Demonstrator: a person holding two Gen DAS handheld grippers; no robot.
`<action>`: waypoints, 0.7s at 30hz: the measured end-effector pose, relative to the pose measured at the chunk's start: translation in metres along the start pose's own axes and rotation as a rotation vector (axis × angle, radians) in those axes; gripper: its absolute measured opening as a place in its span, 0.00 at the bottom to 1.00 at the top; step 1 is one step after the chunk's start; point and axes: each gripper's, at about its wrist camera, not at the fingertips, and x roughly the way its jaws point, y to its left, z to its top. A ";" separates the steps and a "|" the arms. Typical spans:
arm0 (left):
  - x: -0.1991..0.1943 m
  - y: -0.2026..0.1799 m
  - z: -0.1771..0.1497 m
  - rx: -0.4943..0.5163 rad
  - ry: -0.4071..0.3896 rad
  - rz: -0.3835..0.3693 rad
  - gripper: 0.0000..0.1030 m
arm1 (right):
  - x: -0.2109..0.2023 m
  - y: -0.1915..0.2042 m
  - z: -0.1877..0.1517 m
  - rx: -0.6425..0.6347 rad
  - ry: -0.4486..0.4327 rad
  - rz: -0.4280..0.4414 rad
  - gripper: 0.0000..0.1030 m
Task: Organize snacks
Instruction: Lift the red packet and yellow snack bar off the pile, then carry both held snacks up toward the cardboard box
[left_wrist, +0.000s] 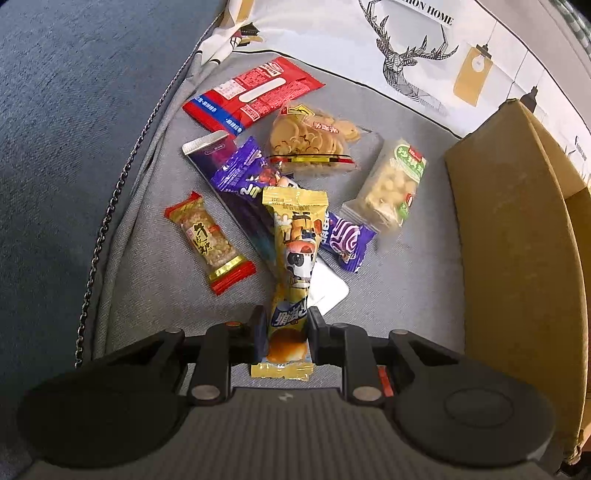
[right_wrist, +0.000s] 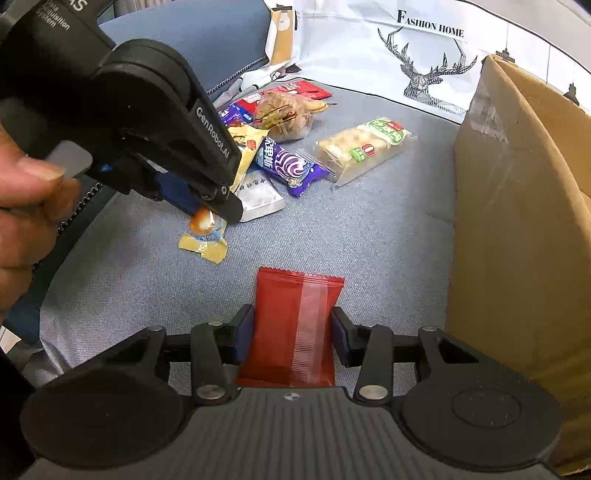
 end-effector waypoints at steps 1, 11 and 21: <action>-0.001 0.000 0.000 0.000 -0.007 -0.002 0.24 | 0.000 0.000 0.000 0.002 0.000 0.001 0.45; -0.019 0.000 0.004 -0.035 -0.087 -0.077 0.24 | -0.017 0.000 0.007 0.019 -0.062 -0.002 0.44; -0.031 -0.001 0.008 -0.052 -0.157 -0.115 0.24 | -0.067 -0.008 0.026 0.050 -0.225 0.000 0.44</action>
